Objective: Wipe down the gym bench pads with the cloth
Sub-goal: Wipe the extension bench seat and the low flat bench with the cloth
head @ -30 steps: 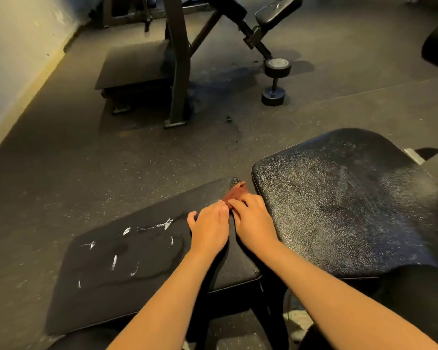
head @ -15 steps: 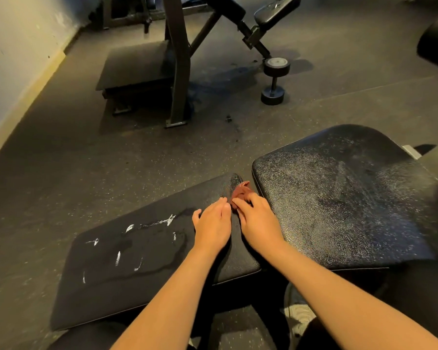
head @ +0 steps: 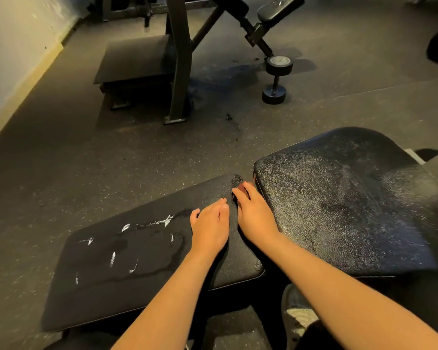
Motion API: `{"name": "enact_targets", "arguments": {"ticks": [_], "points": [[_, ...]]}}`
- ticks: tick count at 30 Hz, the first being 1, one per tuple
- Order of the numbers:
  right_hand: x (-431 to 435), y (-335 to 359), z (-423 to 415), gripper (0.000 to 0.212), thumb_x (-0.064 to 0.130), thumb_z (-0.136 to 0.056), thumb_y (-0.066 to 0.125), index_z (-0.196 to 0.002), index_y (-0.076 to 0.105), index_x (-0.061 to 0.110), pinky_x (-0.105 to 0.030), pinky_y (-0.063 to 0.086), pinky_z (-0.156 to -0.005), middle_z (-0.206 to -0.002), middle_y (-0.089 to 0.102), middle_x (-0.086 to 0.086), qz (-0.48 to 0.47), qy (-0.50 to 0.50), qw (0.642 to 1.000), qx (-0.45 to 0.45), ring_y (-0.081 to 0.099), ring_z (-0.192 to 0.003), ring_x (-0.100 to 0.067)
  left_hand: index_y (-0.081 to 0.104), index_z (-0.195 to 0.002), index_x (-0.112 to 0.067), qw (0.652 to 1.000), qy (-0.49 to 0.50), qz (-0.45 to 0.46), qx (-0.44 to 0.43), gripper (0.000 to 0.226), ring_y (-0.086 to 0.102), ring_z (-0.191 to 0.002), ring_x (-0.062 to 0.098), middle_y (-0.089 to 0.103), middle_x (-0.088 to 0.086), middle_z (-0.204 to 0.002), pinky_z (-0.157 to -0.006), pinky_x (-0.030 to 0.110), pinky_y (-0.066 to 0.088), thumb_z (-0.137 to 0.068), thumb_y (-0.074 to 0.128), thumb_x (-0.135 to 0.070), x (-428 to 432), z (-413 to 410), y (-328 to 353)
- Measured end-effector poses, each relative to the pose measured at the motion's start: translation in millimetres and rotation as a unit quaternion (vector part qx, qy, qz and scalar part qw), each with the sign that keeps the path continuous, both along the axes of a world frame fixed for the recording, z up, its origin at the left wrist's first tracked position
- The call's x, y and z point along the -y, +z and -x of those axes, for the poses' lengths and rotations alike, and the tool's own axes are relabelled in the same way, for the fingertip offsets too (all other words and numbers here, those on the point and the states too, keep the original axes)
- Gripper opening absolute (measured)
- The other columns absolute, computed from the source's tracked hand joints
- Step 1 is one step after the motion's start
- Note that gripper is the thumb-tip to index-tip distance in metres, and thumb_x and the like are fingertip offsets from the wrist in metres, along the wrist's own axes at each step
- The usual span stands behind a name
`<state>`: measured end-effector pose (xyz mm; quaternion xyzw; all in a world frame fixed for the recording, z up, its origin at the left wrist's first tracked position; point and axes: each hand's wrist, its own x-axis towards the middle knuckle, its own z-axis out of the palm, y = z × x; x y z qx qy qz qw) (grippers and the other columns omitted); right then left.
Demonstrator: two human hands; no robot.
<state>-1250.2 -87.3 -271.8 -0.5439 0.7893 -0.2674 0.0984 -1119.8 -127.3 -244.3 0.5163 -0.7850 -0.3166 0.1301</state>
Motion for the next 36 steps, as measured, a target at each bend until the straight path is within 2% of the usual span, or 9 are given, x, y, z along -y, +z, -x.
{"name": "enact_targets", "arguments": {"ticks": [5,10,14,18,25,28,30,32,36], "points": [[-23.7,-5.4,-1.6,0.044,-0.001,-0.087,0.063,-0.128,0.066,0.013,-0.043,0.049,-0.095,-0.129,0.057,-0.015,0.054,-0.009,0.998,-0.019,0.056,-0.111,-0.037,0.056,-0.142,-0.025,1.000,0.002,0.007,-0.003,0.046,0.042,-0.138,0.003,0.052,-0.009,-0.149,-0.123,0.040,0.009,-0.108,0.026,-0.029,1.4,2.5,-1.4],[16.3,6.5,16.6,0.048,-0.007,-0.088,0.059,-0.132,0.064,0.011,-0.032,0.041,-0.105,-0.131,0.060,-0.008,0.093,0.020,0.995,0.007,0.055,-0.120,-0.028,0.059,-0.139,-0.025,1.000,0.009,0.011,-0.009,0.045,0.043,-0.136,0.002,0.055,-0.010,-0.146,-0.123,0.039,0.009,-0.108,0.026,-0.028,4.7,3.5,0.1],[44.0,5.8,14.6,0.043,-0.004,-0.092,0.051,-0.131,0.060,0.010,-0.040,0.041,-0.108,-0.132,0.061,-0.008,0.083,0.049,0.995,0.036,0.053,-0.125,-0.028,0.059,-0.139,-0.024,1.000,0.013,0.011,-0.014,0.045,0.044,-0.135,0.003,0.056,-0.010,-0.145,-0.123,0.041,0.010,-0.108,0.026,-0.027,7.3,3.4,-0.4],[37.9,-2.6,12.2,0.026,0.006,-0.099,0.050,-0.120,0.065,0.003,-0.043,0.032,-0.115,-0.138,0.056,-0.015,0.046,0.060,0.997,-0.011,0.046,-0.134,-0.034,0.061,-0.138,-0.024,1.000,0.016,0.014,-0.020,0.045,0.046,-0.134,0.005,0.058,-0.008,-0.143,-0.123,0.041,0.011,-0.108,0.027,-0.027,6.3,3.5,-0.4],[-8.9,-7.6,4.2,0.034,-0.005,-0.082,0.064,-0.112,0.071,0.008,-0.039,0.039,-0.112,-0.119,0.067,-0.007,0.109,0.100,0.988,-0.046,0.056,-0.119,-0.026,0.060,-0.138,-0.027,1.000,0.009,0.015,-0.010,0.044,0.046,-0.135,0.005,0.057,-0.011,-0.143,-0.121,0.044,0.015,-0.109,0.027,-0.030,5.9,3.2,-6.2],[3.3,-7.5,9.9,0.041,-0.012,-0.077,0.067,-0.113,0.074,0.009,-0.039,0.042,-0.110,-0.118,0.069,-0.007,0.121,0.082,0.989,-0.028,0.060,-0.117,-0.027,0.067,-0.121,-0.031,0.999,0.010,0.020,-0.025,0.042,0.055,-0.121,0.007,0.067,-0.015,-0.123,-0.118,0.046,0.020,-0.108,0.028,-0.027,6.2,3.7,-4.8],[26.4,-2.5,15.5,0.041,-0.013,-0.078,0.065,-0.113,0.074,0.007,-0.041,0.042,-0.110,-0.120,0.069,-0.010,0.122,0.058,0.991,-0.006,0.060,-0.118,-0.027,0.067,-0.124,-0.030,0.999,0.012,0.022,-0.029,0.042,0.054,-0.122,0.007,0.067,-0.013,-0.127,-0.119,0.045,0.019,-0.107,0.028,-0.026,7.4,3.3,-4.2],[51.2,5.1,19.9,0.040,-0.011,-0.082,0.061,-0.116,0.072,0.006,-0.039,0.038,-0.113,-0.123,0.068,-0.011,0.092,0.067,0.993,0.001,0.058,-0.121,-0.029,0.064,-0.133,-0.026,0.999,0.018,0.022,-0.029,0.044,0.050,-0.129,0.005,0.062,-0.011,-0.137,-0.120,0.044,0.016,-0.108,0.028,-0.025,9.7,2.9,-5.1],[67.7,11.4,19.5,0.031,-0.003,-0.081,0.055,-0.101,0.074,0.012,-0.039,0.044,-0.101,-0.105,0.069,-0.001,0.025,0.144,0.987,-0.061,0.059,-0.107,-0.026,0.069,-0.122,-0.024,0.998,0.031,0.010,-0.054,0.041,0.056,-0.116,0.007,0.070,-0.008,-0.122,-0.119,0.043,0.019,-0.108,0.031,-0.023,12.8,3.5,-3.8]]}}
